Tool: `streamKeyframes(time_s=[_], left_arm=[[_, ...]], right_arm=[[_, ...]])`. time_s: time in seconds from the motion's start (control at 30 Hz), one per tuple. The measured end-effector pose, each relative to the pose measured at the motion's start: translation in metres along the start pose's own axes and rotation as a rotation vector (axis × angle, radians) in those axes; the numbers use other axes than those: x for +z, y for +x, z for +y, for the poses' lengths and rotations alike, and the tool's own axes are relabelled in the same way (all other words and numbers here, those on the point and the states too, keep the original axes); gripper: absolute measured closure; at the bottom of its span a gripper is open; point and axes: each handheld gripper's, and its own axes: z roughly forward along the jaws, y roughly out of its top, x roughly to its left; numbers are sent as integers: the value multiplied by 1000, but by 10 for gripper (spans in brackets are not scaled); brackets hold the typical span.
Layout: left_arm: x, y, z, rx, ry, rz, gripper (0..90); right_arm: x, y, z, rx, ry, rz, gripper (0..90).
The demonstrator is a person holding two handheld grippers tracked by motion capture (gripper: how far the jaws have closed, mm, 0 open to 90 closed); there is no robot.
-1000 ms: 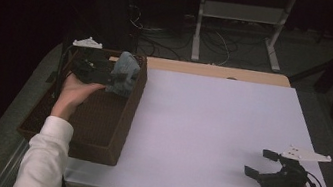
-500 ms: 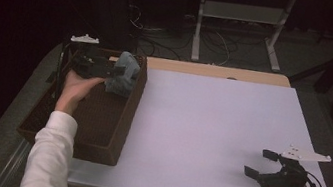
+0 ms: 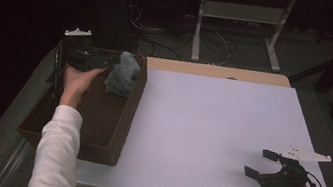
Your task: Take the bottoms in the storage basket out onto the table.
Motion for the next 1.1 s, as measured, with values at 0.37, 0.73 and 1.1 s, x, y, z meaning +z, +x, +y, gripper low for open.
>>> streamKeyframes(time_s=[0.37,0.73,1.1], left_arm=[[17,7,5,-43,-2,21,0],[32,7,6,-77,-5,21,0],[45,2,6,-90,-18,-3,0]], right_arm=[[0,0,0,3,1,2,0],[0,-3,-1,7,0,3,0],[0,-3,-1,8,0,3,0]])
